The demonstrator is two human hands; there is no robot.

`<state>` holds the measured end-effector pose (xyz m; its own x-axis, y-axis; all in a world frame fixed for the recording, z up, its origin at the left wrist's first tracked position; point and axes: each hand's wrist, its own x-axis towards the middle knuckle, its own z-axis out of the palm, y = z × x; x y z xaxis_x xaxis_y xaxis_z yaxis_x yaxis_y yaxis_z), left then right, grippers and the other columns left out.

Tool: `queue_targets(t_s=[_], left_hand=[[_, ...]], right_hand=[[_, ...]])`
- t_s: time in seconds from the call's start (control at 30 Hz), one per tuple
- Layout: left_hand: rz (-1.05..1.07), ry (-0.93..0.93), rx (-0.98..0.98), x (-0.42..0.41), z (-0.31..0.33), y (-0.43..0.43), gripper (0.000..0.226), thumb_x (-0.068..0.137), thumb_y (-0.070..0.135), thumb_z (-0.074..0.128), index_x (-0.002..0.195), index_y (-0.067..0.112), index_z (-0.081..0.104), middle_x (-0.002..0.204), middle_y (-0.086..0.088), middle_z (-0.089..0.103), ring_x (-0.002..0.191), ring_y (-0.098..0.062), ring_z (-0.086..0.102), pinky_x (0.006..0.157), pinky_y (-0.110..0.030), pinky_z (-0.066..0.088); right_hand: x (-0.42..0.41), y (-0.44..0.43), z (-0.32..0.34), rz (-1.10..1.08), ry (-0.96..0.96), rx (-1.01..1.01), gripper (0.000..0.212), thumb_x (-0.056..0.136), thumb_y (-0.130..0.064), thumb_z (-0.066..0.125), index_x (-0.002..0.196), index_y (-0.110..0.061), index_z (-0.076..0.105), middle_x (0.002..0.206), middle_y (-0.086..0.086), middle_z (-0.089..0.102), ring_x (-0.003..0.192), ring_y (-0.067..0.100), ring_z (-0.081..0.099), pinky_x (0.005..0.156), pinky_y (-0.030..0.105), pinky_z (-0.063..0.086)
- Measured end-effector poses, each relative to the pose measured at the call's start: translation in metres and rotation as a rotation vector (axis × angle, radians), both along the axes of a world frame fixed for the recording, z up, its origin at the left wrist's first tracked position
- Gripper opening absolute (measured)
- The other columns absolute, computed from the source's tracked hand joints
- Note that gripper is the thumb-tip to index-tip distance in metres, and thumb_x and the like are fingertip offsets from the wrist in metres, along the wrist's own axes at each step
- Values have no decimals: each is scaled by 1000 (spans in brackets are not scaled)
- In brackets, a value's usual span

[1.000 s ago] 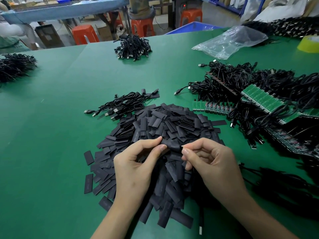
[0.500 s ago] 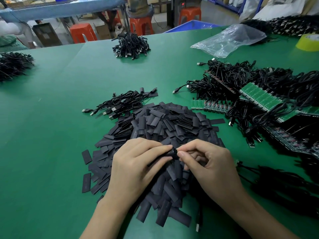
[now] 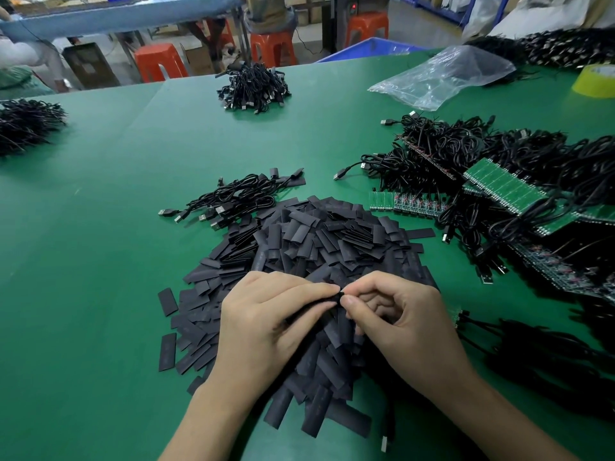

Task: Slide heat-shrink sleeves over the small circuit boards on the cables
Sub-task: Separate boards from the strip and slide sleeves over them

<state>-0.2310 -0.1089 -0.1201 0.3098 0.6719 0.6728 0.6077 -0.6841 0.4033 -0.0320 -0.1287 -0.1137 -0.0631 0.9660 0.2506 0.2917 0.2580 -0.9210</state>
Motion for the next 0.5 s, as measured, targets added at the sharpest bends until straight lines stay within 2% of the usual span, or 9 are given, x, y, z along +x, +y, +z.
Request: queue_targets(t_s=[0.1,0.23,0.37,0.5], left_hand=[[-21,11,0,0,-2,1,12,90,29,80,102,26,81,102,18,74,96,-1,68,79,-33,49],[-52,16,-31,1,-4,2,13,91,30,79,103,26,80,100,18,74,95,-2,68,76,-37,50],[-70,-3,-70,-1,-3,4,13,91,31,78,103,27,80,99,18,74,94,-2,68,75,-39,50],[-87,-11,-99,0,-3,3,14,91,34,78,103,27,80,96,19,73,92,1,66,75,-37,50]], right_hand=[[0,1,-1,6,15,-27,11,87,-15,73,81,-24,74,67,-1,65,60,21,62,59,40,54],[0,2,1,11,23,-75,6,81,-24,69,78,-25,74,67,0,63,58,8,51,57,31,49],[1,2,-1,18,8,-61,7,83,-26,69,78,-26,74,65,-3,62,58,5,50,55,23,45],[1,3,-4,24,33,-63,19,92,-31,70,75,-24,71,58,-5,55,53,2,47,51,22,42]])
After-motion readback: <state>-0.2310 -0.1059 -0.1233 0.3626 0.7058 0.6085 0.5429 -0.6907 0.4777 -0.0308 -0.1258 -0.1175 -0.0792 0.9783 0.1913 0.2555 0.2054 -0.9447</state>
